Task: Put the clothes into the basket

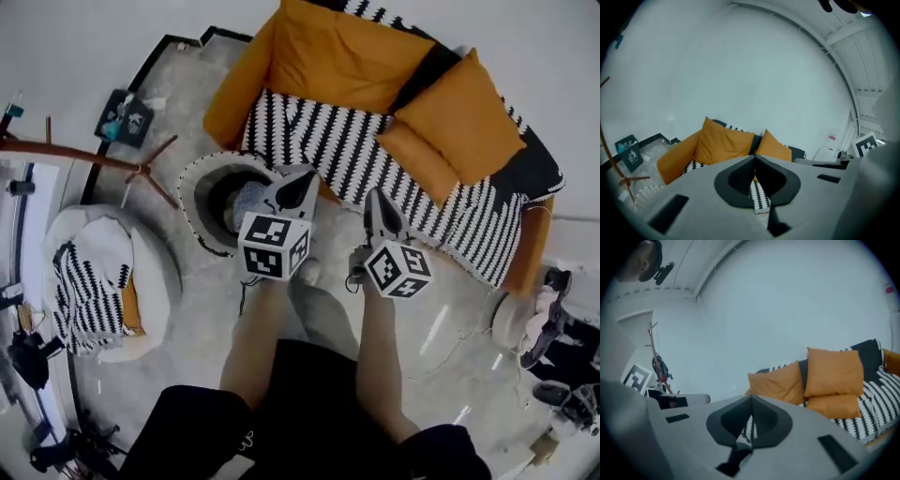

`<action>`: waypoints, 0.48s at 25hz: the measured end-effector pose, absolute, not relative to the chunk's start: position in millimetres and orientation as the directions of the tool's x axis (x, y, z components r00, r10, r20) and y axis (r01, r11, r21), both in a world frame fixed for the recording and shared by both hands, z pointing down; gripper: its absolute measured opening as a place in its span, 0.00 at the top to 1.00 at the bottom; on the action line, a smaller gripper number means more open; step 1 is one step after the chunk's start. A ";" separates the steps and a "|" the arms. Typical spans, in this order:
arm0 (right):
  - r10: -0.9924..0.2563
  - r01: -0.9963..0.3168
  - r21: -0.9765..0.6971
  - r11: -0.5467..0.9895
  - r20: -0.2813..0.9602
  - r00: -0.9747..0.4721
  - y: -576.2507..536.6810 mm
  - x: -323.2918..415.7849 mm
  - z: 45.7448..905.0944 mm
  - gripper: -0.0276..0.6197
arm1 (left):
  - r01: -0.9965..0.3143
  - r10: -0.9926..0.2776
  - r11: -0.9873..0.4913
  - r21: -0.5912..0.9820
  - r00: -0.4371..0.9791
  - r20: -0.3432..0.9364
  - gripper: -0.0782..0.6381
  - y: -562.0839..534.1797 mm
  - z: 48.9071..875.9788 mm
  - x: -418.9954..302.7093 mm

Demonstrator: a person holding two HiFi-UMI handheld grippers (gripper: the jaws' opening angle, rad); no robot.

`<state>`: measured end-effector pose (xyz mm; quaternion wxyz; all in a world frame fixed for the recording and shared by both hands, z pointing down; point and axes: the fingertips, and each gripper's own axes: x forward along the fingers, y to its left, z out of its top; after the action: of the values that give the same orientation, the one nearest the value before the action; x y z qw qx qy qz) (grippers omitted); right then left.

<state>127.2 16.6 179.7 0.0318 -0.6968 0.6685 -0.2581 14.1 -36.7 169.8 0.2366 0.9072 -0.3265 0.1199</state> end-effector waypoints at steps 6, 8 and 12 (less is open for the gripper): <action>-0.963 -0.895 -0.371 -0.247 0.200 0.183 86.6 222.0 79.4 0.94 | -0.553 -0.489 -0.775 0.306 0.832 0.264 0.88 -0.5 70.5 87.3; -0.961 -0.900 -0.344 -0.268 0.158 0.226 104.5 247.3 49.7 0.94 | -0.484 -0.435 -0.832 0.271 0.873 0.222 0.88 16.0 37.4 124.5; -0.944 -0.907 -0.263 -0.328 0.067 0.322 140.1 299.5 -10.3 0.94 | -0.328 -0.304 -0.927 0.181 0.941 0.150 0.88 66.5 -17.6 204.2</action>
<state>299.5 140.1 -10.3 0.0890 -0.8082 0.5727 -0.1043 204.2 66.5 -17.6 0.1019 0.9798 -0.1613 0.0595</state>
